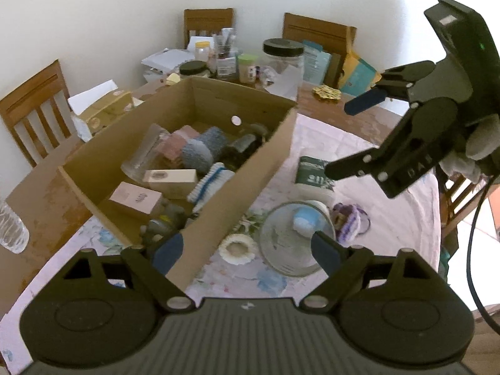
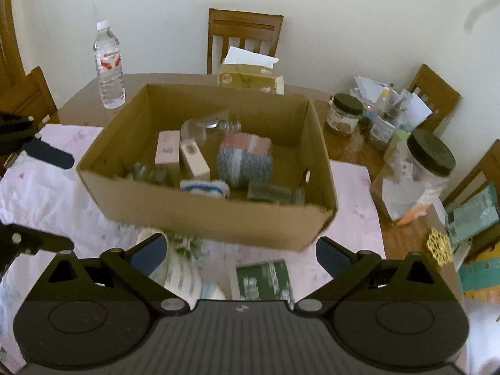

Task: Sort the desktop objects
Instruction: 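Withdraw both grippers from the box toward the remaining items, then grasp the clear tape roll with the right gripper while the left gripper grasps the white fuzzy ring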

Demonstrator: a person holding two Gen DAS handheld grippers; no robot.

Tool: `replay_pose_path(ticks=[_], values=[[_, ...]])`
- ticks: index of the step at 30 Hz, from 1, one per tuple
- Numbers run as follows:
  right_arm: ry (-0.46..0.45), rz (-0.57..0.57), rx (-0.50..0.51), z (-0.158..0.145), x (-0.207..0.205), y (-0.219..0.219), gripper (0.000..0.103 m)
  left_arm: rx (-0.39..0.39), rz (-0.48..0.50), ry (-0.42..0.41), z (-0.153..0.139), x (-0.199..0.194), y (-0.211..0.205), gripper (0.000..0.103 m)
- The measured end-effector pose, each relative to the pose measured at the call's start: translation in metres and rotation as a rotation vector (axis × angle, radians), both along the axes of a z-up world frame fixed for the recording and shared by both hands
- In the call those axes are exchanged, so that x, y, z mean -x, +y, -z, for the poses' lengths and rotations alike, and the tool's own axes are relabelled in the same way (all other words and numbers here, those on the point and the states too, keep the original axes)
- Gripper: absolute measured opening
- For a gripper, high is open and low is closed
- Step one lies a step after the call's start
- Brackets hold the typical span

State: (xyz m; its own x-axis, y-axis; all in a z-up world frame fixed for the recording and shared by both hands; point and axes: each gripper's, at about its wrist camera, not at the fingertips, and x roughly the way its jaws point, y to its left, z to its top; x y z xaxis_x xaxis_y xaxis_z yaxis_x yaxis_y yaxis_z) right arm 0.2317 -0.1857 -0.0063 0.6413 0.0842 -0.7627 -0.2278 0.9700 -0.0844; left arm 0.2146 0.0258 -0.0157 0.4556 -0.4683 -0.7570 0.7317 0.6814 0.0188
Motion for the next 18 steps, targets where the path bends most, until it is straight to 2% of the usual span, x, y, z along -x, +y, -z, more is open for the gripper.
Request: replay_pose_path(ticks=[8,18], values=[[-0.012,-0.056,0.012,0.007,0.034,0.016,0.103,-0.018,0.016,0.023,0.012,0.011,0.000,0.089],[-0.004,-0.252,0.148,0.030,0.041,0.065,0.103,-0.075,0.010,0.027,0.027,0.019,0.011,0.089]])
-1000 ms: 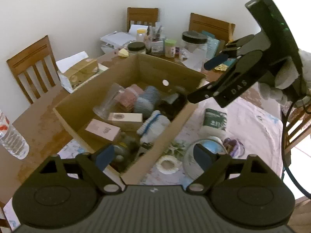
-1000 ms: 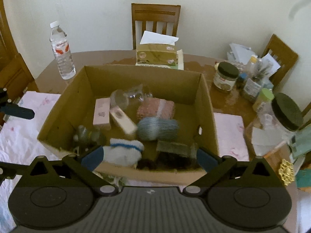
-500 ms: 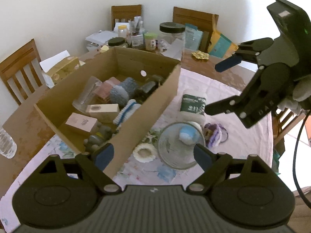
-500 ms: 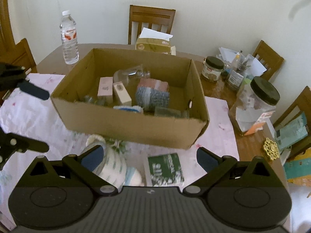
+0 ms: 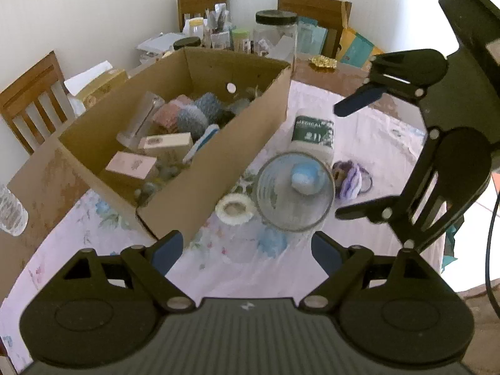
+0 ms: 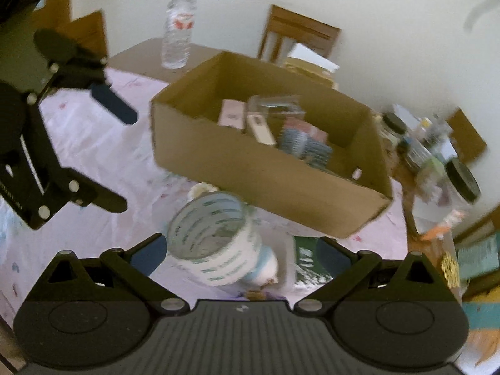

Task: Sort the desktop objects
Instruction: 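Grasp the clear tape roll with the right gripper while the left gripper grasps the white fuzzy ring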

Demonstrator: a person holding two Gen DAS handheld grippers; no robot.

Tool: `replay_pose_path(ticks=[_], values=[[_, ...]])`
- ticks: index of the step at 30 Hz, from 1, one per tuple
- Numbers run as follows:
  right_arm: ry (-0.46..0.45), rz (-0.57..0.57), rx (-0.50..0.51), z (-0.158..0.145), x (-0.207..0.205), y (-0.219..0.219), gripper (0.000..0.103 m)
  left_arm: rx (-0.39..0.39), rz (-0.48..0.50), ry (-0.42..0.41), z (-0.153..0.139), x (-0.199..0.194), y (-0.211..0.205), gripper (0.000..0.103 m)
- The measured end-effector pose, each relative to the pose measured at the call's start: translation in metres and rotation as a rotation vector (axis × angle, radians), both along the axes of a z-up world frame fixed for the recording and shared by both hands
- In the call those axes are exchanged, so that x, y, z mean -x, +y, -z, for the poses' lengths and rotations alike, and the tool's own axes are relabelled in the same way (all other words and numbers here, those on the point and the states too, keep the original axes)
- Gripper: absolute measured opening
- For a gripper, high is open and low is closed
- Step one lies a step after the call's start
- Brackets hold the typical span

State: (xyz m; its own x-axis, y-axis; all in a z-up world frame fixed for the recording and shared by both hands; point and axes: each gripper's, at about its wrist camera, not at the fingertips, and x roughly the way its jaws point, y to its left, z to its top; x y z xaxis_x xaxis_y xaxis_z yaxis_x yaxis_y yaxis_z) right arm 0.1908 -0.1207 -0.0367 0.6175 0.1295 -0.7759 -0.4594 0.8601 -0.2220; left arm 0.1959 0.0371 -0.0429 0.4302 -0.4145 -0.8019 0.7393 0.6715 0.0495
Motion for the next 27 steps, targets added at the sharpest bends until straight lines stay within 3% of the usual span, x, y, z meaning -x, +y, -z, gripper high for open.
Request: replay_pose_path(ticks=[17,23,27], values=[[-0.018,-0.206,0.227,0.051,-0.013,0.044,0.102,0.002,-0.060,0.061,0.022,-0.009,0.018,0.089],[-0.017,-0.211,0.263,0.055,-0.017,0.046,0.088,0.001,-0.070,0.059,0.033,-0.014,0.014,0.089],[-0.005,-0.189,0.238,0.053,-0.020,0.042,0.087,-0.008,-0.062,0.022,0.041,-0.016,0.008,0.089]])
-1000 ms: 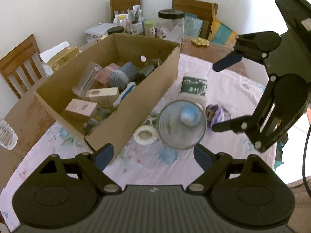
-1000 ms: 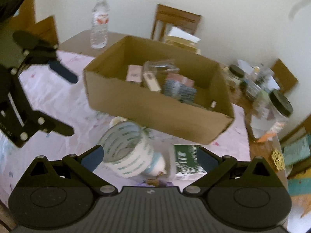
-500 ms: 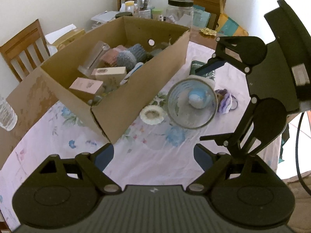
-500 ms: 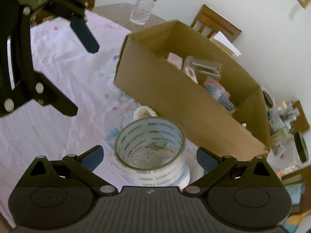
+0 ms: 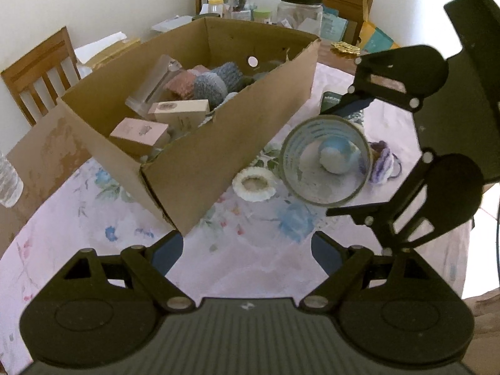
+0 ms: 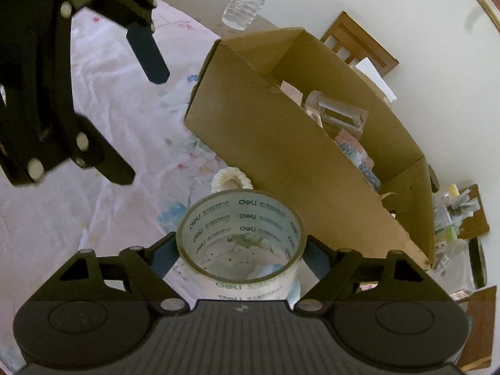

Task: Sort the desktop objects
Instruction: 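Grasp the clear tape roll with the right gripper while the left gripper grasps the white fuzzy ring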

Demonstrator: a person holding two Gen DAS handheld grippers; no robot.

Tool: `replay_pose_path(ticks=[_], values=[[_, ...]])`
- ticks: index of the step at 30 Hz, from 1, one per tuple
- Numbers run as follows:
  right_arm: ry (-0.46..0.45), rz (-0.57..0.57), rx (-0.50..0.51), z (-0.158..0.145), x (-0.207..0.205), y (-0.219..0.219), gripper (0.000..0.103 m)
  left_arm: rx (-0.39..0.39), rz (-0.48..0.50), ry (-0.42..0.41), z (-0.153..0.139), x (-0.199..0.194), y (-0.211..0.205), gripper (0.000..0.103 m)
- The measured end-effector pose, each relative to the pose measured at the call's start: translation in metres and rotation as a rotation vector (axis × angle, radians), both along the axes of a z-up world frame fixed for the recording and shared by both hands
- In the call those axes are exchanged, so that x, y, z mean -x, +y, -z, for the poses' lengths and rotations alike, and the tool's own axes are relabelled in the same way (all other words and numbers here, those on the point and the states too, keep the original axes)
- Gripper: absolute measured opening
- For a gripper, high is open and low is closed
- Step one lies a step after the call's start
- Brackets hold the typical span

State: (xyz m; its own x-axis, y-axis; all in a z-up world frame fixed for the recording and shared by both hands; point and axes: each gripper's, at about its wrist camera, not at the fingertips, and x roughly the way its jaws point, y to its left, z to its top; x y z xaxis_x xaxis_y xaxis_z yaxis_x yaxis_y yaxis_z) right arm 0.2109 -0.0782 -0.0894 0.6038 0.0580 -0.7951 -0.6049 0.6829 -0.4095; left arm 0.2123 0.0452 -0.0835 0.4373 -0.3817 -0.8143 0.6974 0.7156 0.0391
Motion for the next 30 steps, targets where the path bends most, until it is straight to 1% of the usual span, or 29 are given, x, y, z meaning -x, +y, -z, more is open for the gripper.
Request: replay_pose_path(ticks=[3,7,13,17,19,21,25,30], values=[[-0.004,0.013,-0.005,-0.001,0.000,-0.003,0.087,-0.022,0.004,-0.040,0.008,0.000,-0.006,0.089],[0.001,0.044,-0.029,-0.007,0.000,-0.010,0.087,-0.016,0.011,-0.045,0.016,-0.002,-0.014,0.088],[-0.005,0.099,-0.059,-0.016,0.001,-0.026,0.087,-0.010,-0.006,-0.072,0.030,-0.006,-0.028,0.085],[-0.006,0.144,-0.088,-0.022,0.000,-0.037,0.087,-0.015,-0.007,-0.083,0.039,-0.009,-0.041,0.077],[-0.006,0.160,-0.097,-0.023,0.000,-0.042,0.087,-0.015,-0.003,-0.083,0.043,-0.010,-0.047,0.077],[-0.004,0.166,-0.101,-0.024,0.000,-0.045,0.087,-0.019,-0.004,-0.085,0.047,-0.012,-0.052,0.072],[-0.011,0.173,-0.111,-0.026,0.001,-0.049,0.087,0.004,-0.029,-0.085,0.049,-0.020,-0.056,0.071],[-0.019,0.172,-0.118,-0.029,0.004,-0.050,0.087,0.064,-0.066,-0.053,0.052,-0.026,-0.057,0.064]])
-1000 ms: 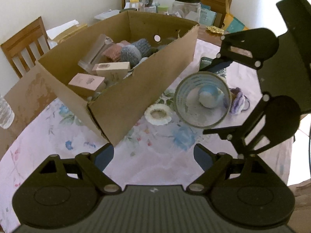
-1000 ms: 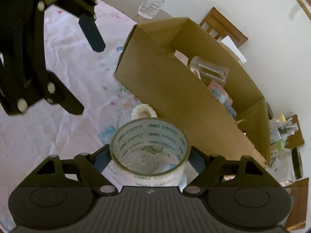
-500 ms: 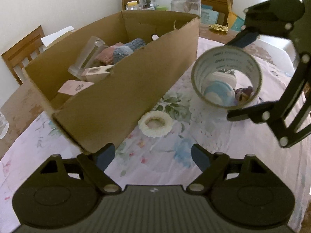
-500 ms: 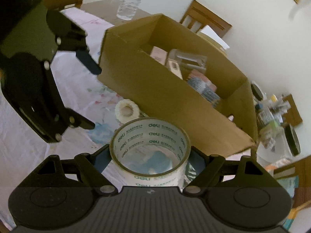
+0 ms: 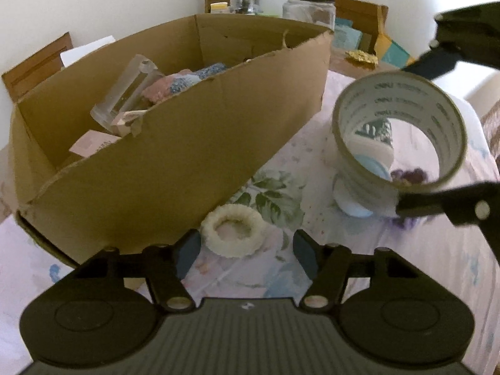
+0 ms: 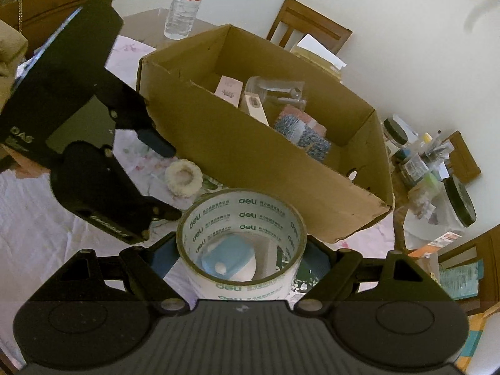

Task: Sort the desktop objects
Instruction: 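Grasp the clear tape roll with the right gripper while the left gripper grasps the white fuzzy ring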

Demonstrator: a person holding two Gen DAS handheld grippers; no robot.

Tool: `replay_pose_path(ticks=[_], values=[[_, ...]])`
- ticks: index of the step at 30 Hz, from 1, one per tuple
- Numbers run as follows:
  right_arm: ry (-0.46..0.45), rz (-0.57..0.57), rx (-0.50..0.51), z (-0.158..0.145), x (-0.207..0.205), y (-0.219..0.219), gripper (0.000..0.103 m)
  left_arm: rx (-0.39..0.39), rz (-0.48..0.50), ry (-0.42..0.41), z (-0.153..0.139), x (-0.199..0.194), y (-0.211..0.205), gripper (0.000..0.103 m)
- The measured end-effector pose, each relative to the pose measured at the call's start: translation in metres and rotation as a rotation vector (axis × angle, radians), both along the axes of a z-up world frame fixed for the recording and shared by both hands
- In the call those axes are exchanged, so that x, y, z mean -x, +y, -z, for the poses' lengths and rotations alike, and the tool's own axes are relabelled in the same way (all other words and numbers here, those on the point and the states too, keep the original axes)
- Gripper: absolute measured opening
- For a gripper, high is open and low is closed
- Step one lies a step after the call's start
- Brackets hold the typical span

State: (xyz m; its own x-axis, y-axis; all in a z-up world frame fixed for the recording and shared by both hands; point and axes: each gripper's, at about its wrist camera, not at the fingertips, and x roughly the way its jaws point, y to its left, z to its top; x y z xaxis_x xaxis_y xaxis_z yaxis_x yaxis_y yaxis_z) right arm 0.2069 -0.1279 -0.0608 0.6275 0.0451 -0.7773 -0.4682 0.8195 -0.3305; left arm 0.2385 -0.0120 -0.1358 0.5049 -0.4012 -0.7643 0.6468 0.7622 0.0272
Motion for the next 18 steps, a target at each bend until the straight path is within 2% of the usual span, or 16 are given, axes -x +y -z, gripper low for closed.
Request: replay_pose_path(ticks=[2,6,11,14,18], values=[[-0.002,0.001,-0.001,-0.001,0.001,0.000,0.087,0.021,-0.012,0.013,0.001,-0.002,0.000,0.060],[-0.005,0.001,-0.005,-0.004,0.003,-0.002,0.087,0.036,-0.042,0.018,0.000,-0.006,0.000,0.043],[-0.010,-0.001,-0.005,-0.006,0.006,-0.003,0.087,0.034,-0.059,0.032,-0.002,-0.008,-0.001,0.033],[-0.016,-0.004,-0.004,-0.010,0.007,-0.004,0.087,0.042,-0.053,0.065,-0.005,-0.008,0.001,0.032],[-0.020,-0.010,-0.001,-0.015,0.007,-0.006,0.087,0.047,-0.034,0.066,-0.018,-0.003,0.004,0.032]])
